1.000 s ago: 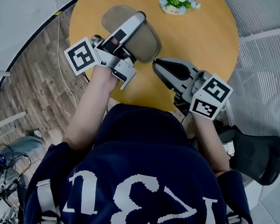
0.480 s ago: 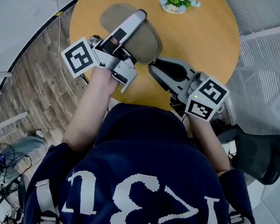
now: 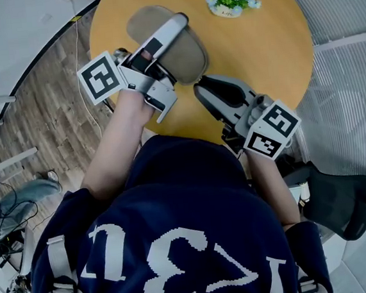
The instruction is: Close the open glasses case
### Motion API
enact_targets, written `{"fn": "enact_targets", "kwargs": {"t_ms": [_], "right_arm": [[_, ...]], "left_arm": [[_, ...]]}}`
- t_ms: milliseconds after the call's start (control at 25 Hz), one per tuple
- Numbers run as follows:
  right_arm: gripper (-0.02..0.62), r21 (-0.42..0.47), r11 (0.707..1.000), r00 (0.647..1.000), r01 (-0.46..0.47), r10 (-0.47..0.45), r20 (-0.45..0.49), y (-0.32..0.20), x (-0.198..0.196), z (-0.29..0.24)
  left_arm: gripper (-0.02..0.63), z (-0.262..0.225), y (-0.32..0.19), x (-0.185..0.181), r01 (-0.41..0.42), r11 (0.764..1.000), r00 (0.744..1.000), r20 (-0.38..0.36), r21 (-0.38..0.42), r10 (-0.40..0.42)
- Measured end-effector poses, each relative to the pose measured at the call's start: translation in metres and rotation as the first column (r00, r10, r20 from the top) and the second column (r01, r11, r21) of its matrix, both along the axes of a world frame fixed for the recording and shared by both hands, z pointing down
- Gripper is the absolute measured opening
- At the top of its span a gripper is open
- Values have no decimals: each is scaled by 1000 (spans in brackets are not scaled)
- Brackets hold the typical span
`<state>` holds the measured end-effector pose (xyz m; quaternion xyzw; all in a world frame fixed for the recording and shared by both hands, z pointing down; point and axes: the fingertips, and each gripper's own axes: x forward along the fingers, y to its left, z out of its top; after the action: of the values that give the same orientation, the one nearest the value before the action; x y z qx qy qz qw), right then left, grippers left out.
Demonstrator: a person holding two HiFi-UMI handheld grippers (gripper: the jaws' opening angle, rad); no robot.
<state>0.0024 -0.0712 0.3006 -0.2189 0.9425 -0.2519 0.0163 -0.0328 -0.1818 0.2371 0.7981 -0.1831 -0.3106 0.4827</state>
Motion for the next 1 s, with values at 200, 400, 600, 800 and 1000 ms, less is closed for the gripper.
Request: {"fn": "enact_targets", "kwargs": {"t_ms": [200, 400, 600, 800, 1000], "right_arm": [[31, 55, 998, 998, -32, 34, -44, -2, 1, 0], [25, 118, 991, 994, -67, 77, -81, -4, 10, -6], [21, 143, 981, 983, -131, 148, -113, -16, 25, -8], [23, 167, 980, 980, -111, 136, -147, -31, 54, -7], [188, -8, 993, 993, 117, -117, -7, 1, 10, 4]], "left_arm": [[296, -3, 0, -1, 17, 1000, 1000, 25, 17, -17], [293, -6, 0, -2, 19, 1000, 1000, -5, 12, -19], [288, -5, 2, 5, -31, 999, 999, 27, 8, 31], [288, 9, 1, 3, -34, 999, 999, 11, -26, 34], [288, 7, 1, 1, -26, 998, 999, -44, -49, 24]]}}
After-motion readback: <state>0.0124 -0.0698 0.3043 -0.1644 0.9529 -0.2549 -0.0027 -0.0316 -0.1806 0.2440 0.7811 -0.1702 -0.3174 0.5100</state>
